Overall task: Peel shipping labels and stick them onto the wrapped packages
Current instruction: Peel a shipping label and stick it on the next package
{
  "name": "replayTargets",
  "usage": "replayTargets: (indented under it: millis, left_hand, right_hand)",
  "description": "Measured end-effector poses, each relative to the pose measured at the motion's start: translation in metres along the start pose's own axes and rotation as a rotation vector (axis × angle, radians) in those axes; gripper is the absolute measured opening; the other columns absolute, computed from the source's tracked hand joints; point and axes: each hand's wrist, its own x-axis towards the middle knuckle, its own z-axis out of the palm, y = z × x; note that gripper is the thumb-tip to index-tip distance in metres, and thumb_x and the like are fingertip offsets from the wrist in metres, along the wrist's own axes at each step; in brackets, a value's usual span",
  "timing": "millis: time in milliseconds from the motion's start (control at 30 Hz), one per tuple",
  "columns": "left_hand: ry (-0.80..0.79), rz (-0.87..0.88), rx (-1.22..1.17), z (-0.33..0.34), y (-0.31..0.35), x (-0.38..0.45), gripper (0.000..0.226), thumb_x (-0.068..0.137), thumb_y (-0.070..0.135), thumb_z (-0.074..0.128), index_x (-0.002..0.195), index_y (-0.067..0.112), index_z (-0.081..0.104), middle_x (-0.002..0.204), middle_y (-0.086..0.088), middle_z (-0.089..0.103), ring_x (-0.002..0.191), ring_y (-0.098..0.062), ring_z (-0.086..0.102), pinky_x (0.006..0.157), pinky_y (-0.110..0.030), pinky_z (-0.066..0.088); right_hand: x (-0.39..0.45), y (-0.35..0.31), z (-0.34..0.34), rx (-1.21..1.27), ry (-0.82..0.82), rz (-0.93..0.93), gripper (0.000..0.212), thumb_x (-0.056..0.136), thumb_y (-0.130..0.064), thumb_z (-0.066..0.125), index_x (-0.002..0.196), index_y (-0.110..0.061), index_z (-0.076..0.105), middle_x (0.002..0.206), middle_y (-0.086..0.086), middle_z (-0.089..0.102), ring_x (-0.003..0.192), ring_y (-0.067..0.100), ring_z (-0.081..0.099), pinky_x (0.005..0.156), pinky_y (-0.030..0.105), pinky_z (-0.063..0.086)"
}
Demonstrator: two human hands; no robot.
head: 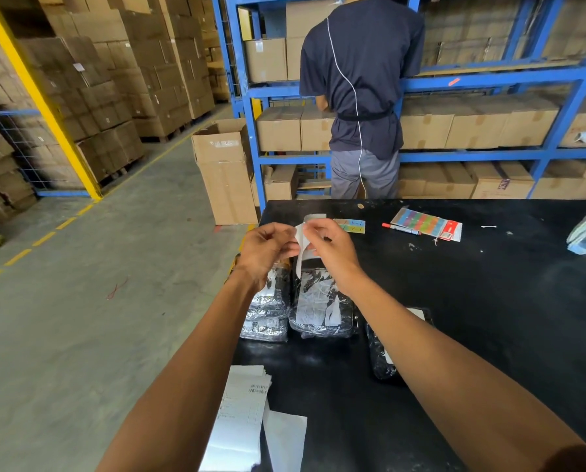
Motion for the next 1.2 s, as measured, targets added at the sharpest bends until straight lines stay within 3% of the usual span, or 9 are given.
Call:
replayTargets:
  millis: [167,367,467,567,700,900,1000,1133,1200]
  left_hand:
    - [0.052,-0.022,-0.081,0.000,-0.002,0.001,0.014,0.091,0.001,0.061,0.079,0.004,0.065,0.068,-0.008,0.067,0.066,-0.015,0.066,0.069,-0.025,0.059]
    - [0.085,-0.073,-0.306,-0.007,-0.002,-0.001,0.016,0.090,-0.003,0.058,0.076,0.004,0.060,0.082,-0.015,0.067,0.076,-0.022,0.066,0.075,-0.033,0.062]
    - [0.136,-0.095,-0.387,-0.012,-0.003,-0.002,0.015,0.089,-0.003,0.057,0.077,0.004,0.061,0.087,-0.017,0.066,0.080,-0.024,0.064,0.079,-0.034,0.060]
    - [0.210,-0.148,-0.494,-0.023,-0.002,0.000,0.010,0.089,-0.002,0.057,0.081,0.001,0.059,0.077,-0.013,0.068,0.069,-0.019,0.068,0.065,-0.028,0.062]
    - [0.274,-0.212,-0.639,-0.034,-0.002,0.001,0.020,0.092,0.000,0.055,0.073,0.005,0.054,0.065,-0.005,0.063,0.055,-0.011,0.066,0.058,-0.022,0.060]
    - [0.359,-0.247,-0.848,-0.051,-0.006,0.002,0.024,0.091,0.002,0.055,0.069,0.009,0.048,0.079,-0.006,0.055,0.079,-0.016,0.062,0.064,-0.026,0.061]
    - [0.421,-0.225,-0.865,-0.059,-0.006,0.004,0.026,0.091,0.002,0.056,0.068,0.010,0.045,0.077,-0.005,0.051,0.079,-0.015,0.060,0.071,-0.029,0.060]
    - [0.454,-0.210,-0.800,-0.055,-0.009,0.001,0.028,0.092,0.002,0.052,0.067,0.011,0.042,0.070,-0.004,0.054,0.069,-0.016,0.061,0.054,-0.024,0.059]
    - [0.426,-0.206,-0.769,-0.048,-0.011,-0.005,0.024,0.093,0.002,0.051,0.071,0.009,0.044,0.061,-0.004,0.060,0.061,-0.015,0.066,0.060,-0.027,0.061]
  right_hand:
    - [0.005,0.008,0.000,-0.012,0.125,0.053,0.010,0.095,-0.015,0.062,0.099,-0.007,0.065,0.107,0.010,0.068,0.084,0.017,0.068,0.075,0.028,0.059]
    - [0.001,0.016,-0.012,-0.198,0.250,0.040,0.014,0.096,-0.005,0.052,0.108,-0.012,0.055,0.117,0.012,0.058,0.101,0.023,0.056,0.051,0.004,0.041]
    - [-0.001,0.023,-0.018,-0.319,0.272,0.009,0.030,0.096,0.002,0.044,0.101,-0.016,0.067,0.113,0.010,0.066,0.107,0.029,0.058,0.072,0.020,0.048]
    - [-0.003,0.032,-0.024,-0.321,0.347,0.087,0.041,0.096,0.007,0.041,0.100,-0.013,0.076,0.118,0.010,0.068,0.117,0.030,0.055,0.092,0.029,0.048]
    - [-0.010,0.049,-0.032,-0.308,0.475,0.218,0.040,0.092,0.012,0.041,0.104,-0.005,0.076,0.119,0.019,0.064,0.113,0.033,0.056,0.095,0.034,0.051]
    - [-0.022,0.081,-0.049,-0.409,0.665,0.390,0.031,0.093,0.002,0.046,0.096,-0.007,0.075,0.111,0.020,0.066,0.105,0.037,0.062,0.075,0.035,0.051]
    - [-0.039,0.096,-0.056,-0.433,0.464,0.412,0.033,0.089,-0.001,0.043,0.089,-0.012,0.074,0.098,0.013,0.068,0.093,0.034,0.059,0.073,0.034,0.049]
    - [-0.072,0.125,-0.043,-0.513,-0.116,0.395,0.041,0.088,-0.001,0.043,0.062,-0.025,0.064,0.079,0.002,0.063,0.064,0.018,0.055,0.056,0.023,0.041]
    - [-0.092,0.137,-0.031,-0.601,-0.380,0.346,0.046,0.091,0.007,0.039,0.065,-0.024,0.060,0.078,-0.001,0.061,0.060,0.016,0.054,0.050,0.015,0.035]
